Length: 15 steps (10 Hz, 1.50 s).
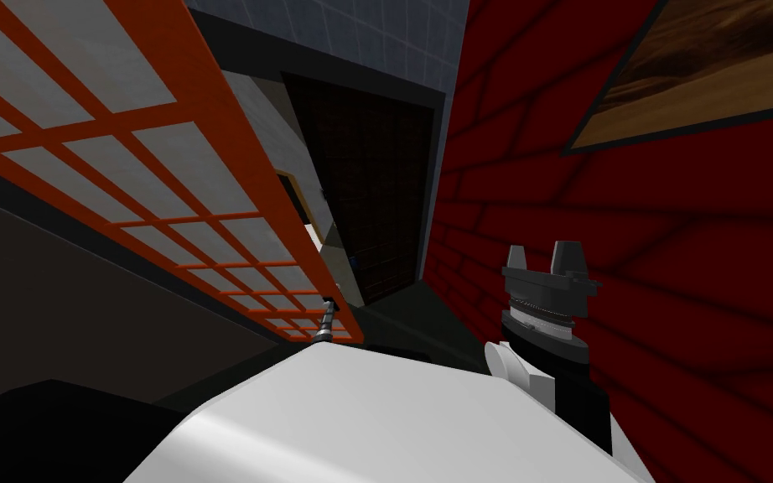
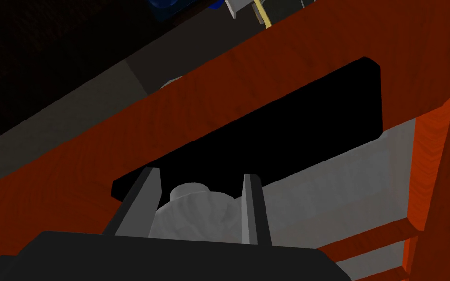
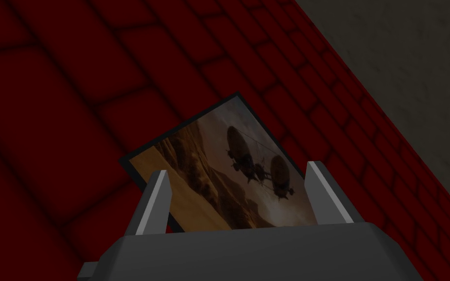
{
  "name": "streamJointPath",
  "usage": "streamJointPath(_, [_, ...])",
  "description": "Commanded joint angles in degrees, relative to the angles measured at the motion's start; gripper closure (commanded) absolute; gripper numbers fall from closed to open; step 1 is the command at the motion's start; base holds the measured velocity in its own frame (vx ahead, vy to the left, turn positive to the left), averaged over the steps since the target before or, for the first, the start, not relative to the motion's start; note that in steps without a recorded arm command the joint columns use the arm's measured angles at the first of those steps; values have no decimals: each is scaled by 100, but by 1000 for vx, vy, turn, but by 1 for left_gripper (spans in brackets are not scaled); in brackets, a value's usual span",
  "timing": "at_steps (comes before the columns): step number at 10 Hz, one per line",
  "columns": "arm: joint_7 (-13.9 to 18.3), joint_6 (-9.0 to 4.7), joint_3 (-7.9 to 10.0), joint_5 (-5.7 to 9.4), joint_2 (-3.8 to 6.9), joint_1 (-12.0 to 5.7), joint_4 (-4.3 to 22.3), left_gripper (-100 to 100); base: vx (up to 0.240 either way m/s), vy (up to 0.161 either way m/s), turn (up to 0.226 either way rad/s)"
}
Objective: Pull the door open
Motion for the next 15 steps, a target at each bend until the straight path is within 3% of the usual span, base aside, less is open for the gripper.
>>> streamJointPath(1, [203, 18, 7, 70, 58, 10, 54, 100, -38, 6, -40])
streamJointPath(14, [2034, -55, -476, 580, 254, -150, 153, 100, -47, 20, -49])
streamJointPath(15, [2056, -55, -476, 580, 254, -150, 153, 100, -37, 14, -38])
